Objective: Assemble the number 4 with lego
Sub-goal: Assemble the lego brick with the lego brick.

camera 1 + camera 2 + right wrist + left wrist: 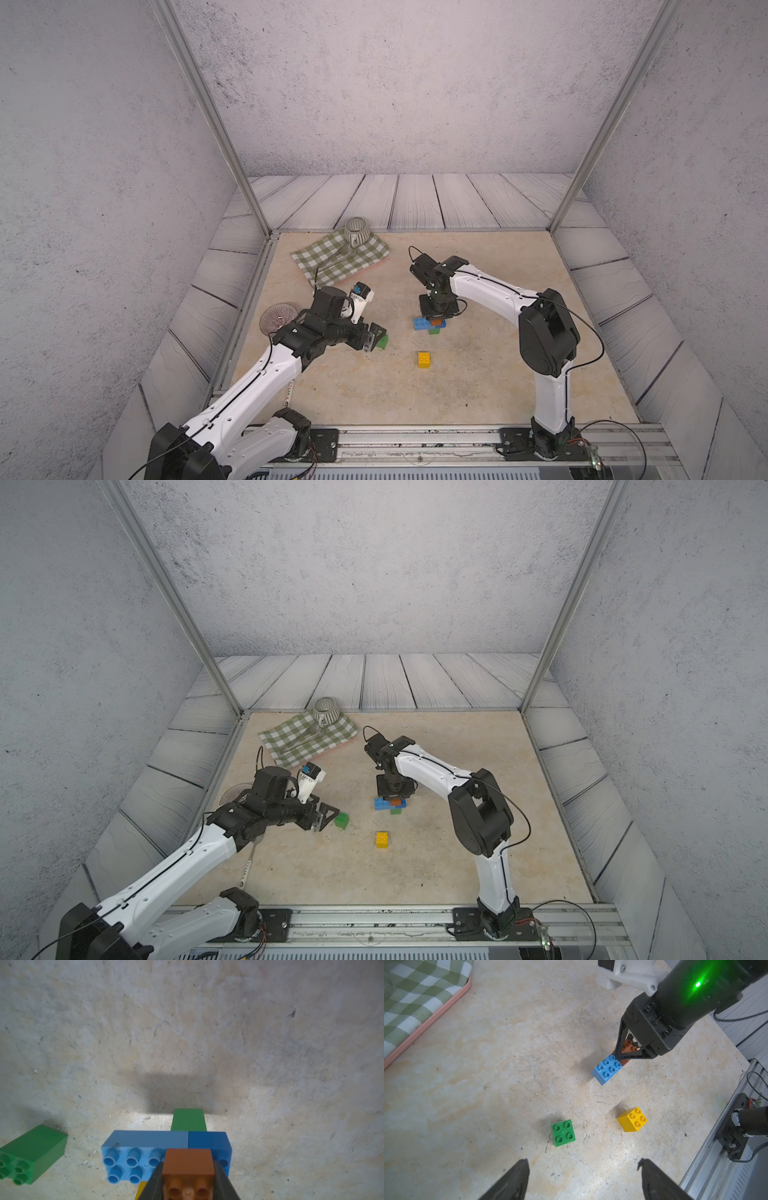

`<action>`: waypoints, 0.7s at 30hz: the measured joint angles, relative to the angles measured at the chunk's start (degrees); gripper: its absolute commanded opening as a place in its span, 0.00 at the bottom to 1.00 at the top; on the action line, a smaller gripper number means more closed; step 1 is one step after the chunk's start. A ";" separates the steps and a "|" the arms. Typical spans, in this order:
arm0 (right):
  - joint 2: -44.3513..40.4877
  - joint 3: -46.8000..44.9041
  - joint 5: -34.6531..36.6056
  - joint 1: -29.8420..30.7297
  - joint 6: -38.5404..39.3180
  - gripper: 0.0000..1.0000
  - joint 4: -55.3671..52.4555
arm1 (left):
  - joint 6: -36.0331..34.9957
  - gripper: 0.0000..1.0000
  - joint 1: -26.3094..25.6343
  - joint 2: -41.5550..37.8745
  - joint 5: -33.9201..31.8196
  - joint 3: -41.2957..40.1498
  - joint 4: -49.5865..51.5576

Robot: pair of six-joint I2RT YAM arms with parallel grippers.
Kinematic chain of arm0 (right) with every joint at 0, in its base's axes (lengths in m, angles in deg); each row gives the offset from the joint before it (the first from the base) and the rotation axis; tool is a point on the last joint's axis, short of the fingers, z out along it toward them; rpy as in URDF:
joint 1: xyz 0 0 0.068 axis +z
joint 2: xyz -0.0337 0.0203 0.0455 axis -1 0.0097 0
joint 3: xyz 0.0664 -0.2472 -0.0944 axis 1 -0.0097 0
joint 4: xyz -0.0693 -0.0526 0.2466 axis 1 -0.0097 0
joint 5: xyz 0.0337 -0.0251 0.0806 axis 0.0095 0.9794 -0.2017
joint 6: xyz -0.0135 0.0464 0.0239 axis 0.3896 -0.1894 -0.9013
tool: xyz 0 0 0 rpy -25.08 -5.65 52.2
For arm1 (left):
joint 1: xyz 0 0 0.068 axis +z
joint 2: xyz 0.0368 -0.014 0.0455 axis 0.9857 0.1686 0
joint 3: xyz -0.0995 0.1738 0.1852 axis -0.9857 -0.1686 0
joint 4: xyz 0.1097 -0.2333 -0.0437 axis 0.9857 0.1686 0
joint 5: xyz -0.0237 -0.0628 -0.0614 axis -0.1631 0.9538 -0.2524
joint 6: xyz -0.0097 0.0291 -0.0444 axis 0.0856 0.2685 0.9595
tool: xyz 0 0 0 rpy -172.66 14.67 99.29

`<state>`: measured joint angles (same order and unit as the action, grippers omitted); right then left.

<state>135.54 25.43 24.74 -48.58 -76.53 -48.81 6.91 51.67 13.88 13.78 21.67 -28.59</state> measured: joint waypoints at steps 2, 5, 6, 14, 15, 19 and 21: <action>0.00 0.66 0.07 0.00 -0.15 0.03 -0.37 | 0.00 0.87 0.00 -0.17 -0.02 0.00 0.02; 0.33 1.46 0.17 0.00 -0.35 0.07 -1.22 | 0.00 0.87 0.00 -0.44 -0.04 0.00 0.00; 0.39 1.64 0.17 0.00 -0.37 0.08 -1.42 | 0.00 0.87 0.00 -0.44 -0.04 0.00 -0.02; 0.55 2.03 0.17 0.00 -1.03 0.16 -1.81 | 0.00 0.87 0.00 -0.61 -0.24 0.00 -0.02; 0.55 2.08 0.17 0.00 -1.07 0.16 -1.84 | 0.00 0.87 0.00 -0.68 -0.26 0.00 -0.02; 0.70 2.40 0.17 0.00 -1.27 0.19 -2.21 | 0.00 0.87 0.00 -0.81 -0.42 0.00 -0.04; 0.81 2.58 0.15 0.00 -1.27 0.21 -2.38 | 0.00 0.87 0.00 -0.85 -0.44 0.00 -0.04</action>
<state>136.35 28.01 24.89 -48.58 -77.80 -51.19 6.91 51.67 13.03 13.35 21.67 -28.63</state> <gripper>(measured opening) 0.345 0.869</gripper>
